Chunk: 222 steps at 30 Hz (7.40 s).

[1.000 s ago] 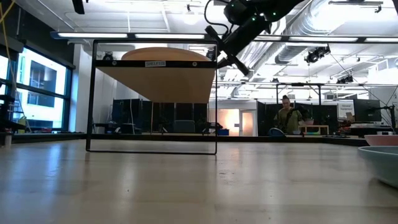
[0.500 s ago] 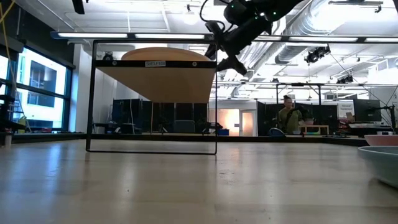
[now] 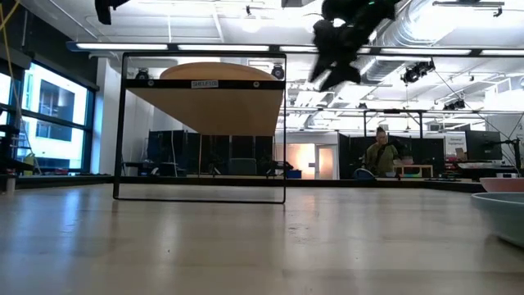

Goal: Place and stack plates onto a shelf
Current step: Stack the light pink plate on top of the dark green plate on the shelf

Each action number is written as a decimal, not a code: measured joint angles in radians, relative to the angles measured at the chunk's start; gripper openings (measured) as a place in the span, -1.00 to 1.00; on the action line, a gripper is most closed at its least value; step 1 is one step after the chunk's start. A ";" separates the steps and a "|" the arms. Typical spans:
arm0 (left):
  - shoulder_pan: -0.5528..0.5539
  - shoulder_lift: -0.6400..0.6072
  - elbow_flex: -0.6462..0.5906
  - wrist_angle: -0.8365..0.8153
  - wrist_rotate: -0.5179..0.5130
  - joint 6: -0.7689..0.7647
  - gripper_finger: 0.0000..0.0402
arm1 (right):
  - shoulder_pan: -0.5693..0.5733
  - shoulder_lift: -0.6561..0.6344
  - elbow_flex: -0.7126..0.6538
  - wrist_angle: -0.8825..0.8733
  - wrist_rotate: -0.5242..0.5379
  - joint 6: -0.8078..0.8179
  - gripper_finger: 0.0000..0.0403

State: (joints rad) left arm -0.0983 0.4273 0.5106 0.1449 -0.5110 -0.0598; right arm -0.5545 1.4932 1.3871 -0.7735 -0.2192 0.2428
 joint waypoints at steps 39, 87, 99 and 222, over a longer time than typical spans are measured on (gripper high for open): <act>0.000 0.000 0.000 0.001 -0.084 -0.051 -0.42 | 0.360 -0.424 -0.515 0.091 -0.091 0.303 -0.14; 0.000 0.000 -0.001 0.001 -0.076 -0.041 -0.42 | 1.133 -0.156 -0.851 0.074 -0.380 1.297 -0.15; 0.000 0.000 -0.001 0.001 -0.077 -0.041 -0.42 | 0.960 -0.159 -0.851 0.070 -0.199 1.203 -0.15; 0.000 0.000 -0.001 0.070 -0.011 -0.122 -0.42 | 0.030 -0.618 -0.529 0.283 0.002 0.710 -1.00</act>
State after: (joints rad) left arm -0.0986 0.4271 0.5098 0.2153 -0.5218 -0.1819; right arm -0.5245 0.8757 0.8585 -0.4903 -0.2172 0.9533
